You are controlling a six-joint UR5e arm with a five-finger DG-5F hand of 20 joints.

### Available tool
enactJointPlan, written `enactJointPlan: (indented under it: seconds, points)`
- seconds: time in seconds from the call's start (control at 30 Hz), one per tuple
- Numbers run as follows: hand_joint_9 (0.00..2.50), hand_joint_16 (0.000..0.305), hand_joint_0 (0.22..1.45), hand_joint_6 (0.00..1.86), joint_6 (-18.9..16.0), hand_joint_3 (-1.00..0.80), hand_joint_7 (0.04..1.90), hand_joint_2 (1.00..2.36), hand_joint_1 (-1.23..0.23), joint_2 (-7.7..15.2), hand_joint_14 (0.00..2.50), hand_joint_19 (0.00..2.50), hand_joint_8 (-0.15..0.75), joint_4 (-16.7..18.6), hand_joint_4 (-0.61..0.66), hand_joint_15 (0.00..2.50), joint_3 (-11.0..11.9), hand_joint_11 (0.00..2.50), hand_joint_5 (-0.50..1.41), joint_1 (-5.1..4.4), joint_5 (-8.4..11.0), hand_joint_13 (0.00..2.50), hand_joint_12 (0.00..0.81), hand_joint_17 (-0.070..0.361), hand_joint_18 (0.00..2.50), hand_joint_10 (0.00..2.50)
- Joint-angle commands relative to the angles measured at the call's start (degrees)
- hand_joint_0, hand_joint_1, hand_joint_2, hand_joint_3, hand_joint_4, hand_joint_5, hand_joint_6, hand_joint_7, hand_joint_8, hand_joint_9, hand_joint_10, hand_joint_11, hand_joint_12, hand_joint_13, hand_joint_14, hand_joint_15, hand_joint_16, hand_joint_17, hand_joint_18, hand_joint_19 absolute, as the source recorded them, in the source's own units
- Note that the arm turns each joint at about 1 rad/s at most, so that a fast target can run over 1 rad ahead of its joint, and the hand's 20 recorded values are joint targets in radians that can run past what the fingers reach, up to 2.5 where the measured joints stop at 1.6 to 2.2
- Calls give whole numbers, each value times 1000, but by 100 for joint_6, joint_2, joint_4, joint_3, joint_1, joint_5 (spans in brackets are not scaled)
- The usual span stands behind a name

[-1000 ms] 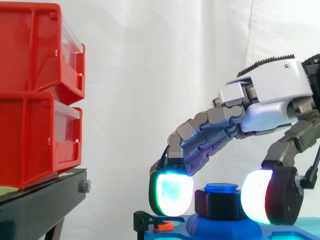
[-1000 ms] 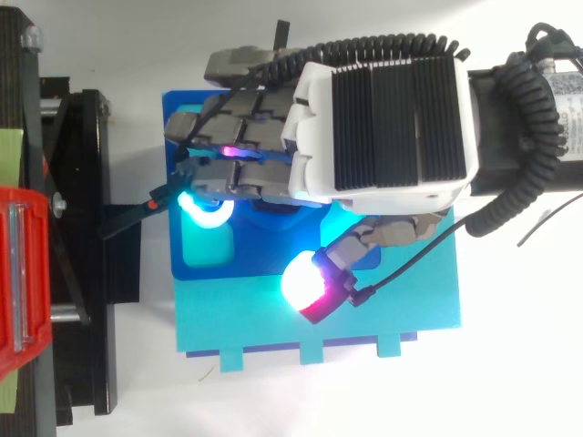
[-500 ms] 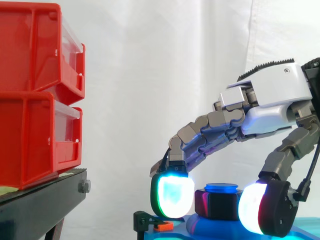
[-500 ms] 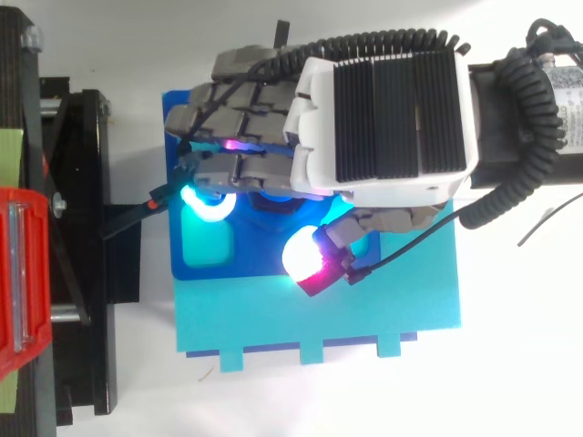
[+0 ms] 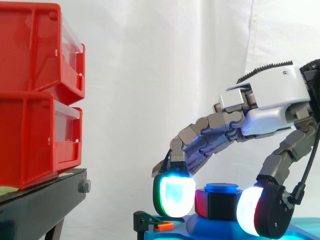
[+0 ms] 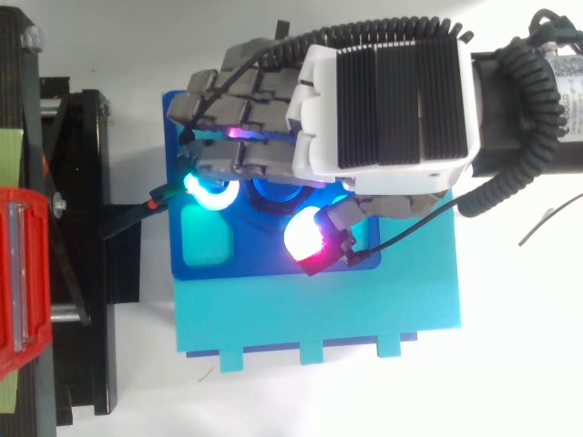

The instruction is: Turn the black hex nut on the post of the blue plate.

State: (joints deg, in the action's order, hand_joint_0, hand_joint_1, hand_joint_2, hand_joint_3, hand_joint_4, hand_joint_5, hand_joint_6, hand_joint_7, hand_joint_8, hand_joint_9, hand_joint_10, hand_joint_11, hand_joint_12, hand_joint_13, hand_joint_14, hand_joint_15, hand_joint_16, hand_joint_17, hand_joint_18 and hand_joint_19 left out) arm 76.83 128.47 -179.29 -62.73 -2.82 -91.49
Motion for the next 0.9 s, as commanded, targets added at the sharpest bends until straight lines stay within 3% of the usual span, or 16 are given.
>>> enactJointPlan:
  seconds: [0.0, 0.7, 0.77, 0.87]
  points:
    - [264, 47, 630, 503, 25, -500, 981, 1000, -883, 2, 3, 294, 187, 0, 173, 100, -3, 59, -224, 10, 0, 282, 334, 106, 345, 3]
    - [269, 47, 589, 503, 174, -500, 971, 1000, -874, 2, 5, 315, 194, -53, 185, 119, -20, 66, -212, 54, -18, 273, 337, 107, 331, 2]
    - [267, 48, 585, 503, 174, -500, 967, 1000, -868, 2, 5, 312, 196, 79, 185, 116, -214, 52, -211, 54, -27, 274, 338, 107, 328, 0]
    - [266, 48, 578, 503, 165, -500, 967, 1000, -853, 2, 6, 315, 198, 176, 189, 111, -240, 69, -209, 54, -27, 269, 340, 107, 324, 2]
